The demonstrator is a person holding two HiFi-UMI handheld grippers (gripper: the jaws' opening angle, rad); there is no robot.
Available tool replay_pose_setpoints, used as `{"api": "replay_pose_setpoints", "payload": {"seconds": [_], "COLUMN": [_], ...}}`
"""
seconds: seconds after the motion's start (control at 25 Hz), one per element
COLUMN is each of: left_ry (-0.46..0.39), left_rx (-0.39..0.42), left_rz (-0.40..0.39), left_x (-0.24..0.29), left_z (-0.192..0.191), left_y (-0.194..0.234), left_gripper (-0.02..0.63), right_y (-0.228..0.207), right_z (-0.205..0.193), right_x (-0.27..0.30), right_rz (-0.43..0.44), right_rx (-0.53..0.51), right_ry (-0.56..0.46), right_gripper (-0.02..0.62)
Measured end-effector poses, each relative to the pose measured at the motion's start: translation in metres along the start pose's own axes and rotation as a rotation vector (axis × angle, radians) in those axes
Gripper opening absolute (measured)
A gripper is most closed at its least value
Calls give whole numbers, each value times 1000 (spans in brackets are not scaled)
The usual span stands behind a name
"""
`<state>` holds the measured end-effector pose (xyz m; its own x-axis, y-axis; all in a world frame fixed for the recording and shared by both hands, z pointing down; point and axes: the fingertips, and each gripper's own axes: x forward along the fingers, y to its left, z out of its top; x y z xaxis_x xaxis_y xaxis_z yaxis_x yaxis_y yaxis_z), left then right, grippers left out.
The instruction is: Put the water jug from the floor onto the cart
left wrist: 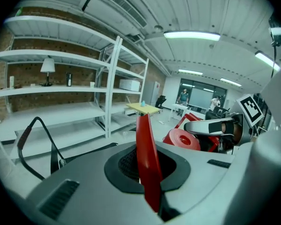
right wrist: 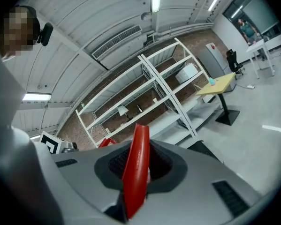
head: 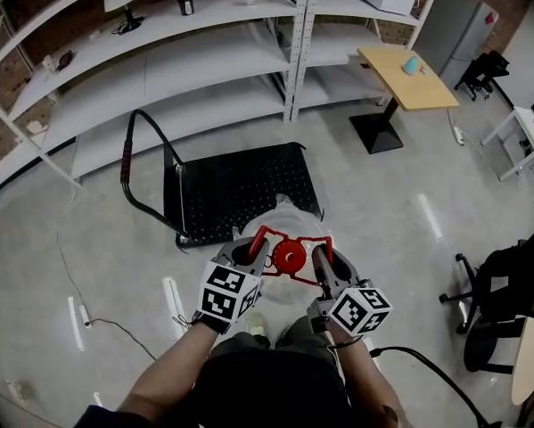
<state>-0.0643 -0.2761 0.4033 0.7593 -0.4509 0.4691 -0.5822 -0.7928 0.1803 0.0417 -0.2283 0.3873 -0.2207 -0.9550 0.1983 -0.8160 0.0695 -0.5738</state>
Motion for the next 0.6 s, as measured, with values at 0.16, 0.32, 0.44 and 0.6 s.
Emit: {"api": "replay_pose_setpoints", "payload": {"seconds": [0.16, 0.32, 0.44, 0.6], "left_ry": [-1, 3, 24, 36], "left_rx": [-43, -77, -112, -201], "left_rz": [78, 150, 205, 290], "left_x": [33, 83, 128, 175], "left_z": [19, 39, 49, 66], "left_y": [76, 148, 201, 273], "left_gripper": [3, 3, 3, 3], "right_y": [-6, -27, -47, -60], "right_z": [9, 20, 27, 40], "right_x": [91, 186, 260, 354], "right_rz": [66, 130, 181, 259], "right_rx": [15, 31, 45, 16], "right_ry": [50, 97, 157, 271], "right_gripper": [51, 51, 49, 44]}}
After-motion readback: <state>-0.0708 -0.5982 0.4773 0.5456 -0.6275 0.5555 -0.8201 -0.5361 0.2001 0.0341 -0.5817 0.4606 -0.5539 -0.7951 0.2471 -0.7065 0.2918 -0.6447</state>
